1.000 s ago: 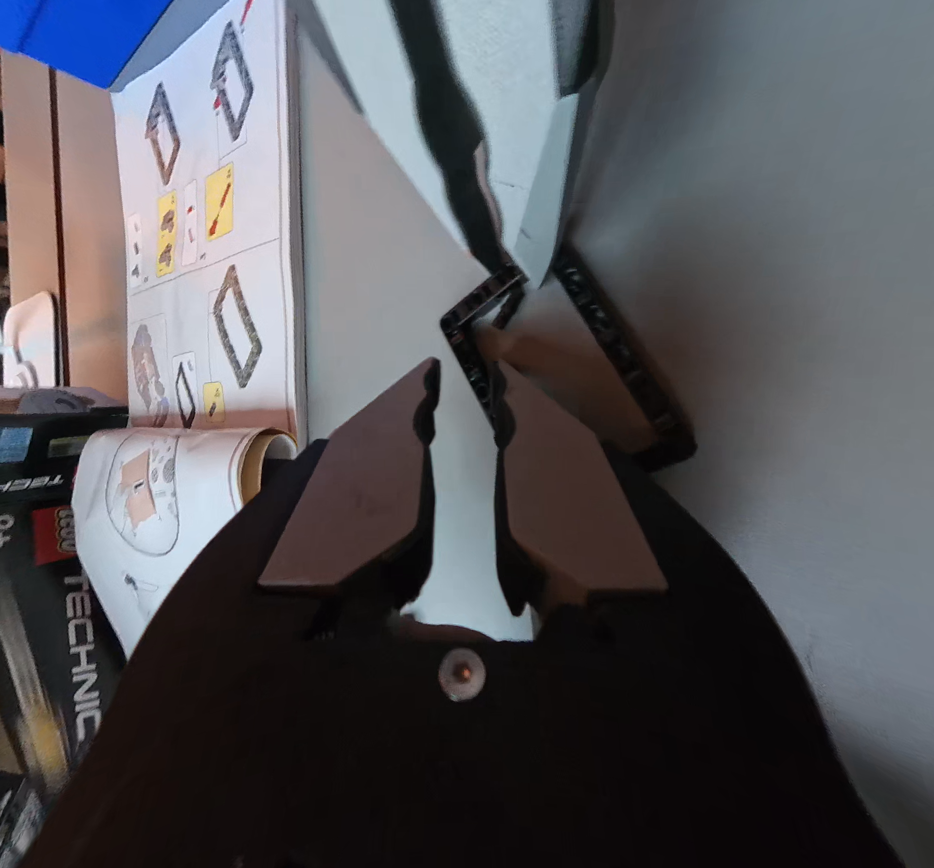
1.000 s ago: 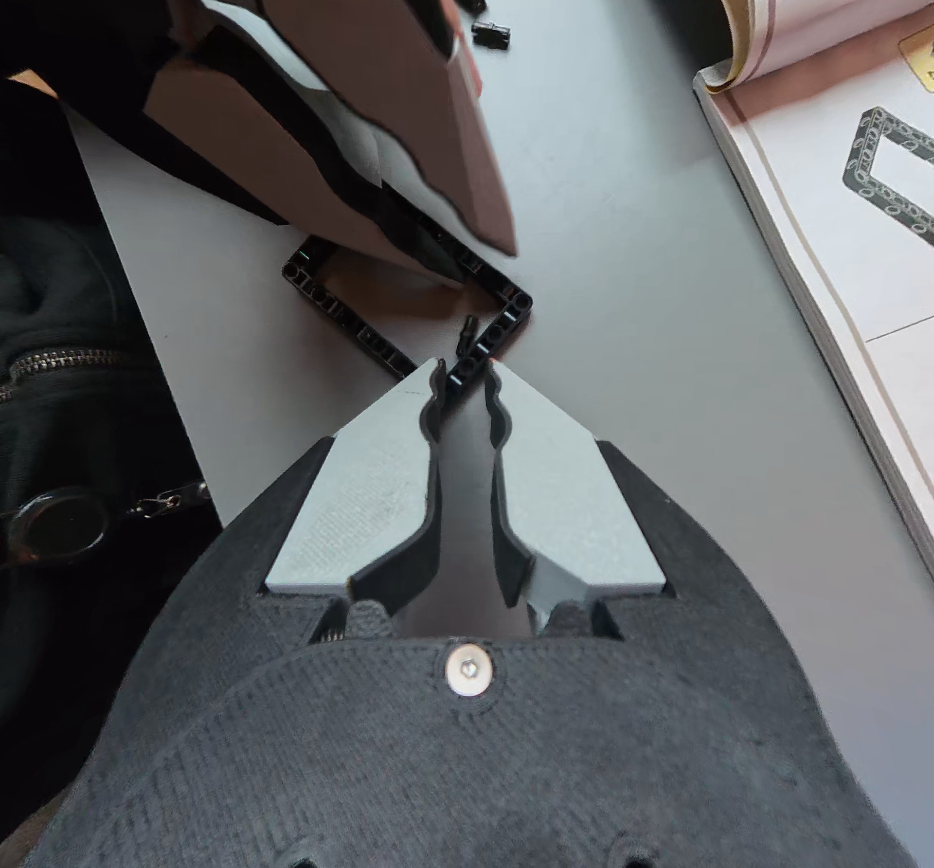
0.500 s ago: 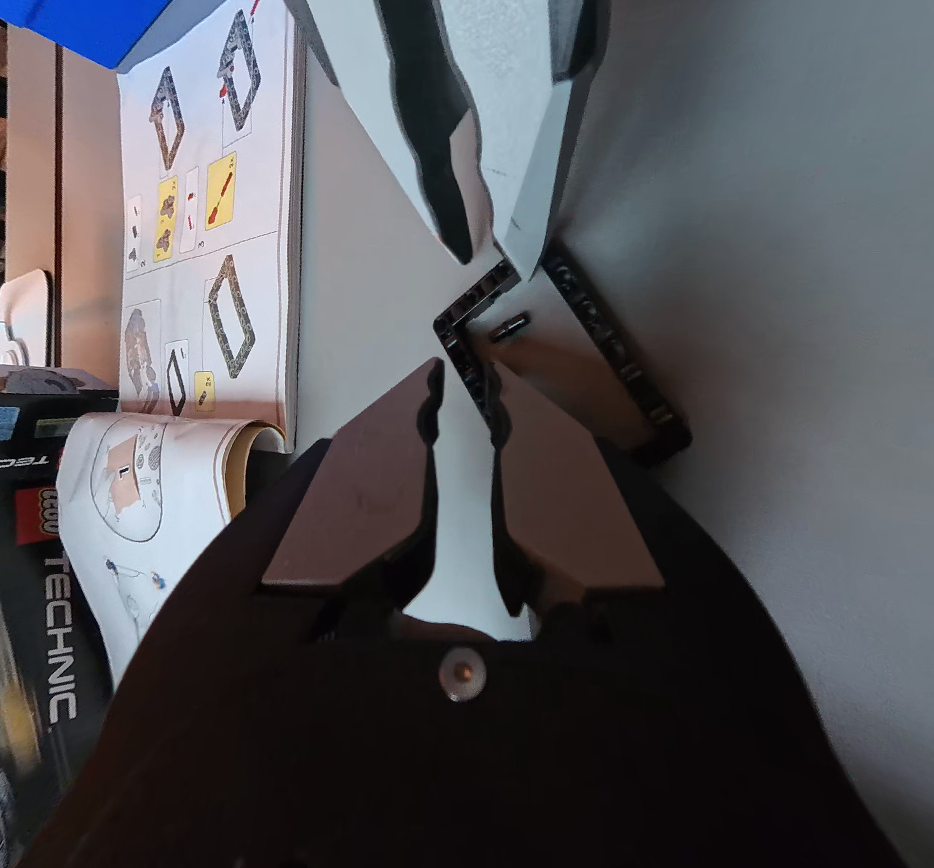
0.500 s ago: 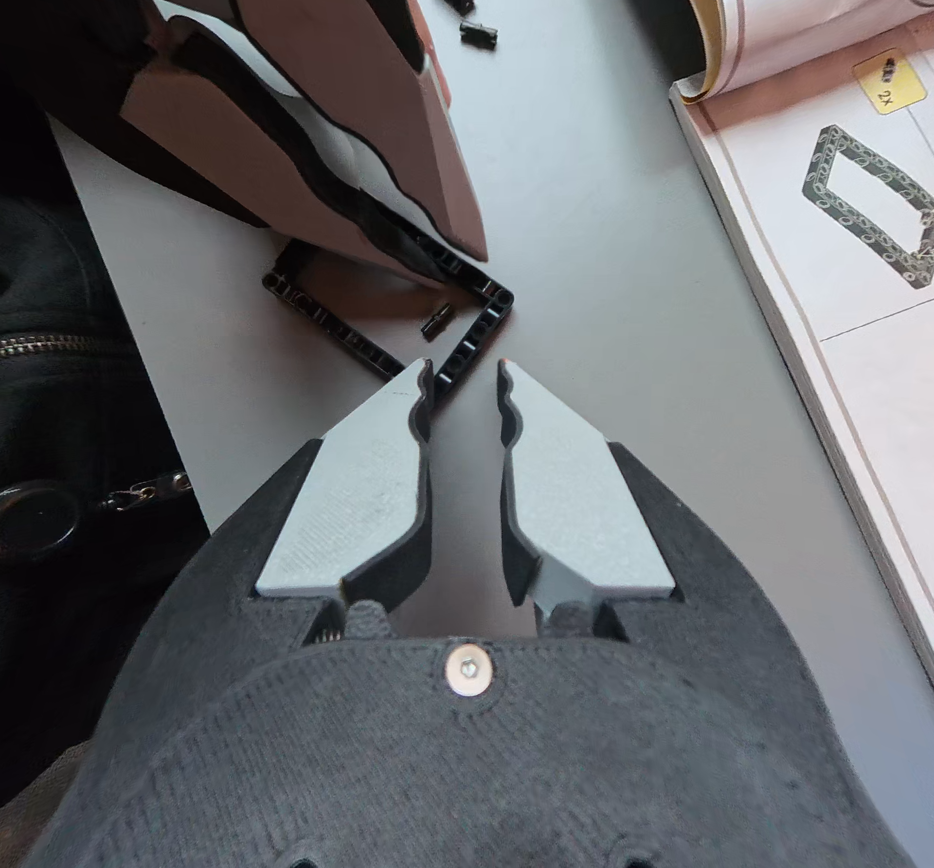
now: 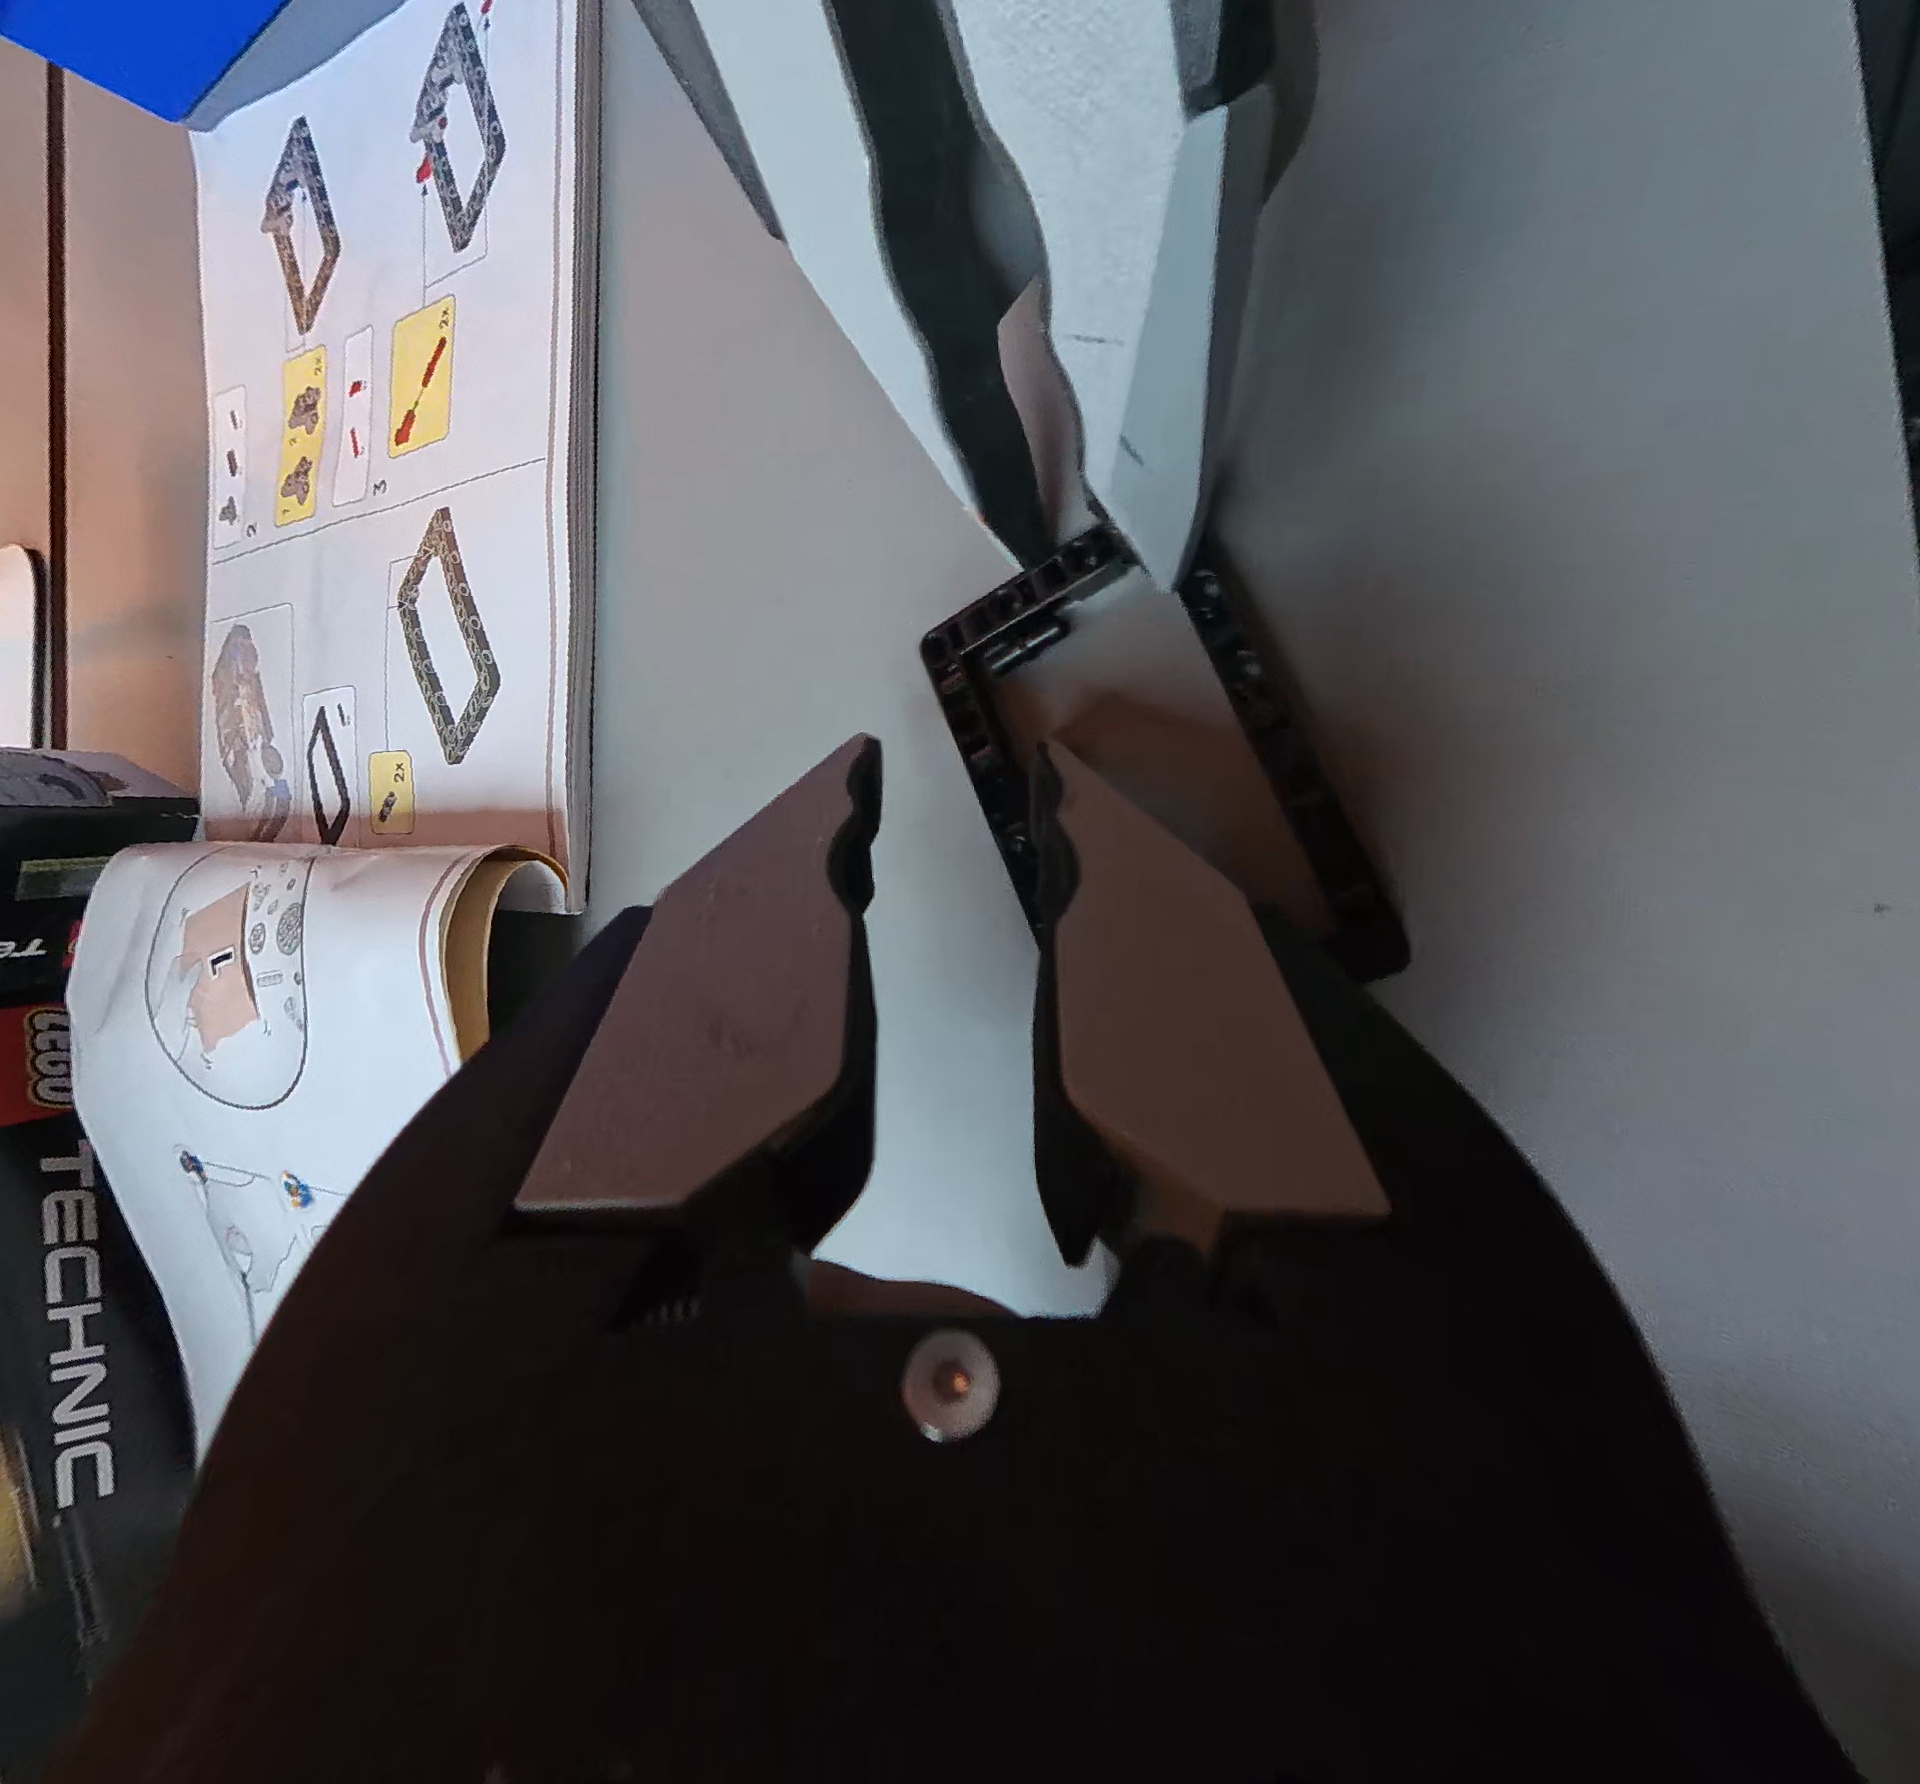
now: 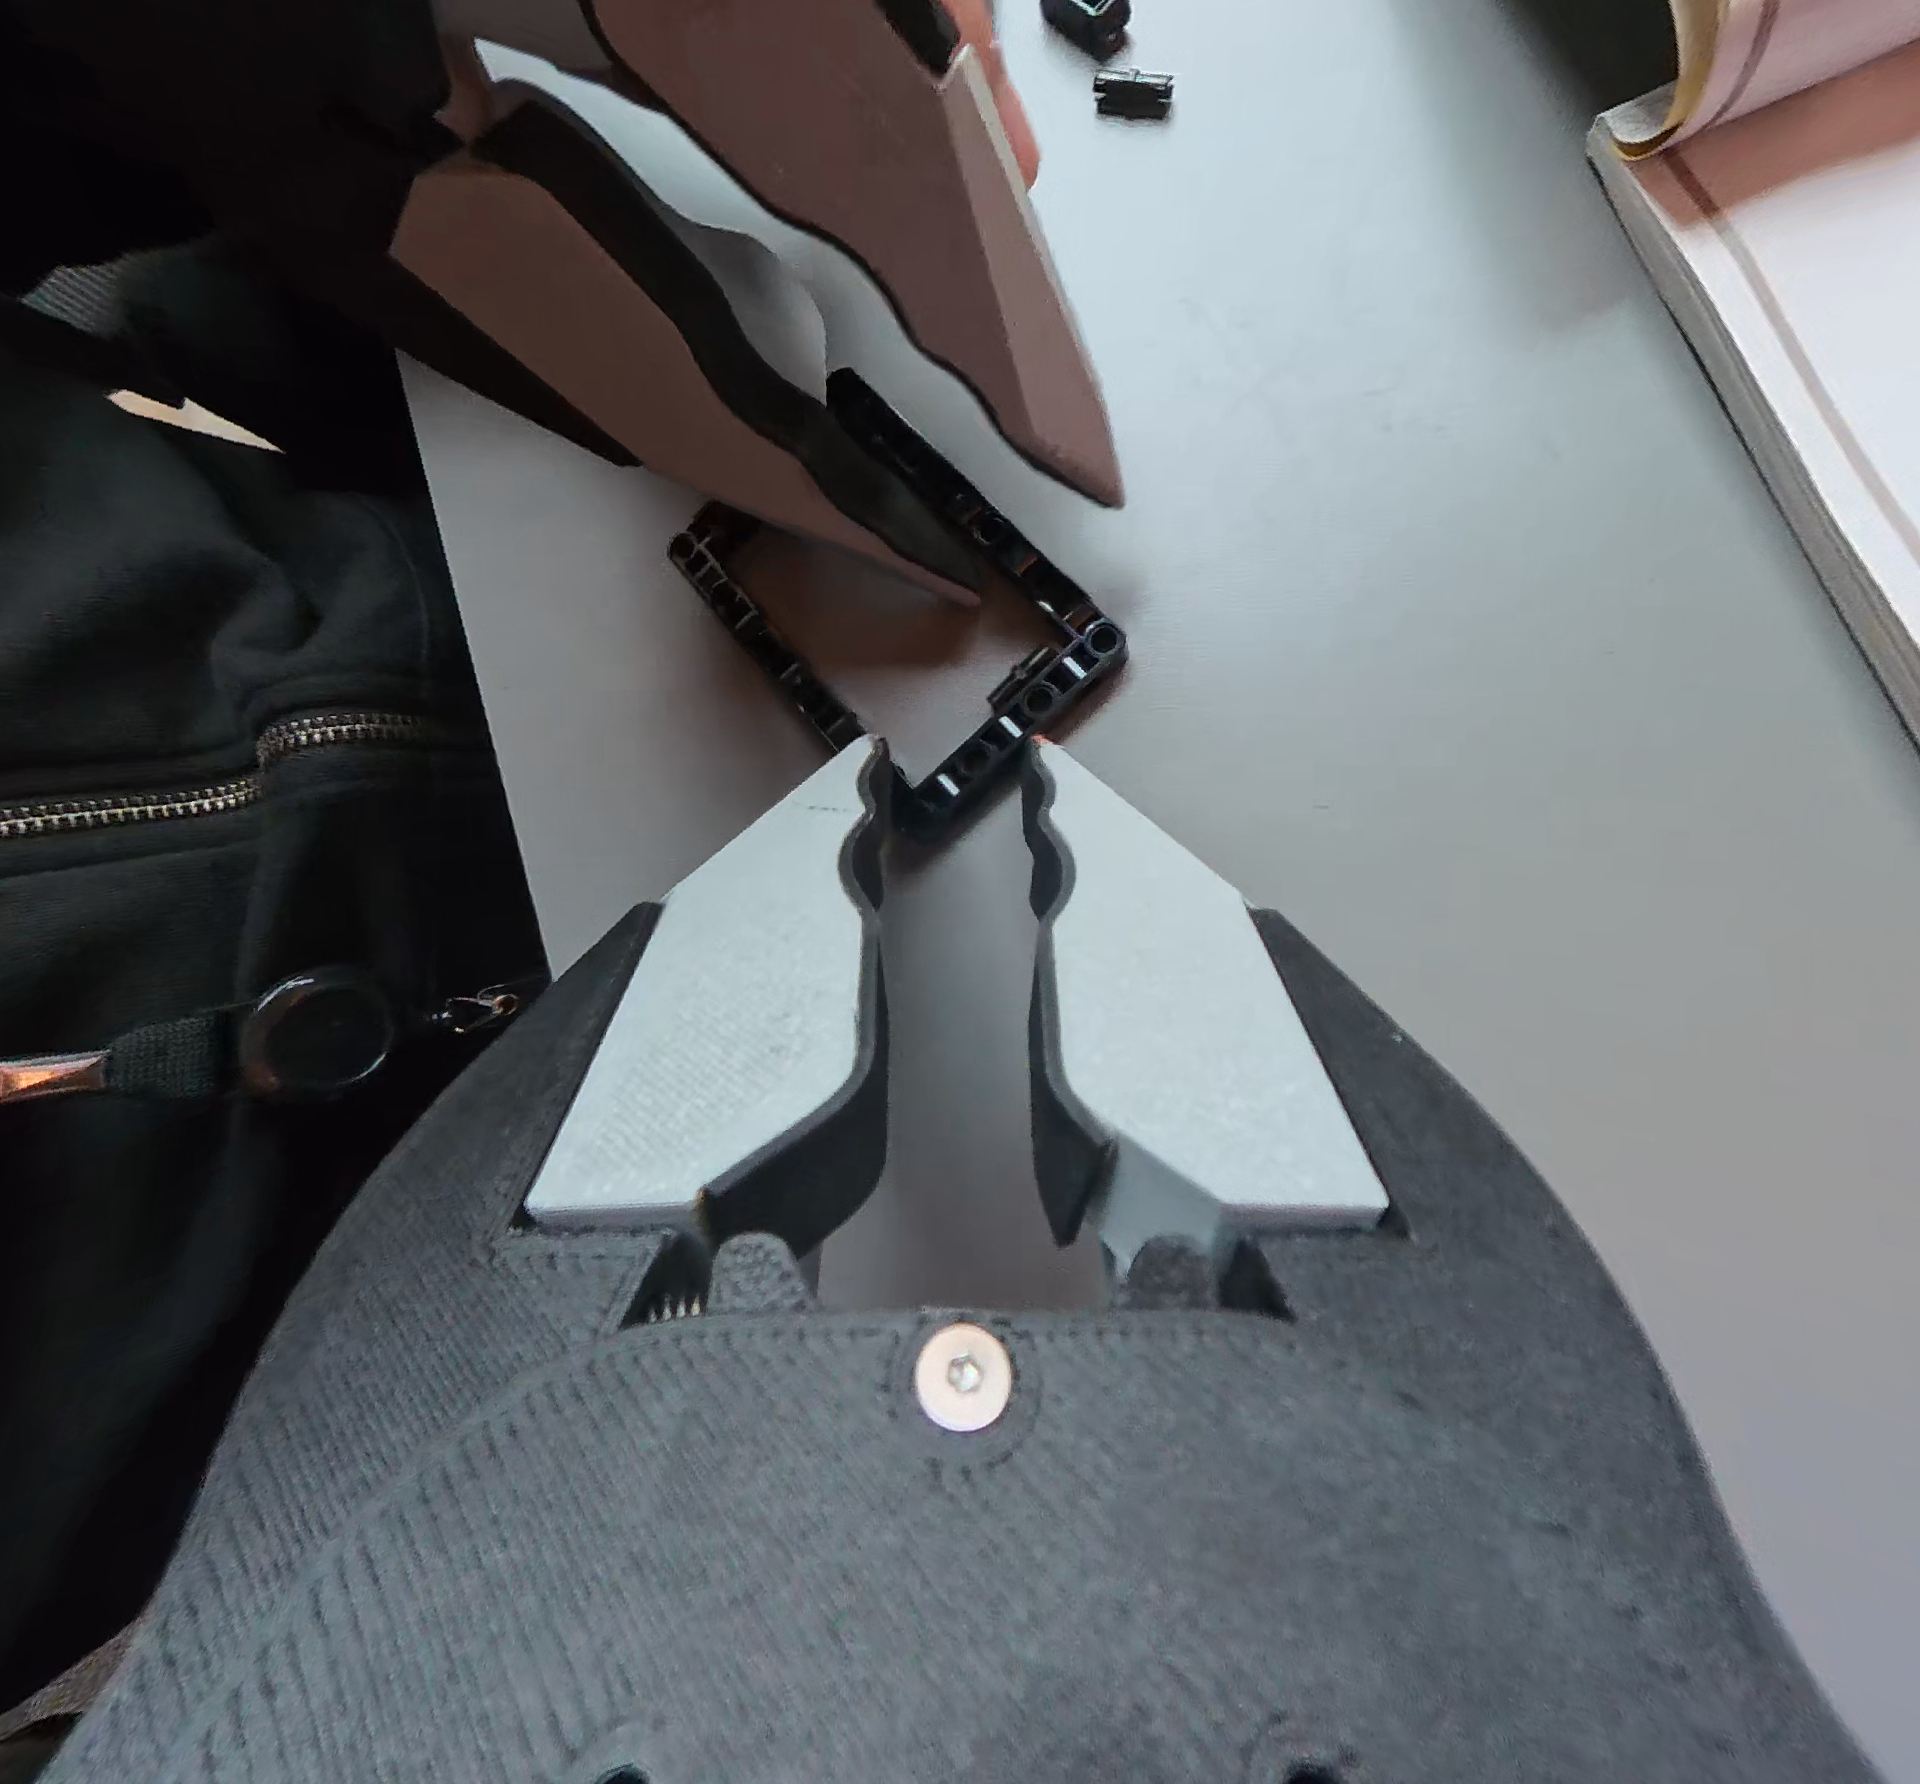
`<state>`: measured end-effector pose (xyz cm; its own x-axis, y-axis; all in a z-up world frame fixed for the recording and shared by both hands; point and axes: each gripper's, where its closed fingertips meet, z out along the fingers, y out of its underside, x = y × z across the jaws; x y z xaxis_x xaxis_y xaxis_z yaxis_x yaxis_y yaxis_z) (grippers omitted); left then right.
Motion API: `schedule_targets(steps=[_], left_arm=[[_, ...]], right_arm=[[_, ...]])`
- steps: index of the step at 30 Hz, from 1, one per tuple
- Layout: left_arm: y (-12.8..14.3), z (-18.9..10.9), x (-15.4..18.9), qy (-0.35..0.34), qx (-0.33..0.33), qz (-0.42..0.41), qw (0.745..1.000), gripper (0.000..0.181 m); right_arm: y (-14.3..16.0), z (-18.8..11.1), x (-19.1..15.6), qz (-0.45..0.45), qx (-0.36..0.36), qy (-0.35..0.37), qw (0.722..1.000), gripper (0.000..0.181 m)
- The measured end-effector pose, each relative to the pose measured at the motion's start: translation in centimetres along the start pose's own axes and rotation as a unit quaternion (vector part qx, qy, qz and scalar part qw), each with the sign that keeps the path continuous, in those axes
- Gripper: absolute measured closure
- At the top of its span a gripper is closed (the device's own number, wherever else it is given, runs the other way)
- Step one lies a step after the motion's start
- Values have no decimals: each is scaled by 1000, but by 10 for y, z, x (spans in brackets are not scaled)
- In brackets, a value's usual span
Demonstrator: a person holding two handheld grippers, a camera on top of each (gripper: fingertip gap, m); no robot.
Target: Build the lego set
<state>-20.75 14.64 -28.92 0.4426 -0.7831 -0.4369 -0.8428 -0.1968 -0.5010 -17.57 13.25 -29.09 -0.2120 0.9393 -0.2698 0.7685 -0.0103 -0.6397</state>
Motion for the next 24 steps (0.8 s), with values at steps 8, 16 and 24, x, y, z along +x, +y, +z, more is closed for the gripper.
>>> schedule_targets(steps=[8,16,24], left_arm=[[-8,6,-2,13,6,6,1000,155],[-8,9,-4,32,17,-14,999,154],[-3,6,-2,33,15,-36,999,159]], right_arm=[[-1,-4,7,-19,-10,25,999,158],[-23,-14,15,-156,-20,59,986,143],[-18,0,15,-285,-88,81,951,142]])
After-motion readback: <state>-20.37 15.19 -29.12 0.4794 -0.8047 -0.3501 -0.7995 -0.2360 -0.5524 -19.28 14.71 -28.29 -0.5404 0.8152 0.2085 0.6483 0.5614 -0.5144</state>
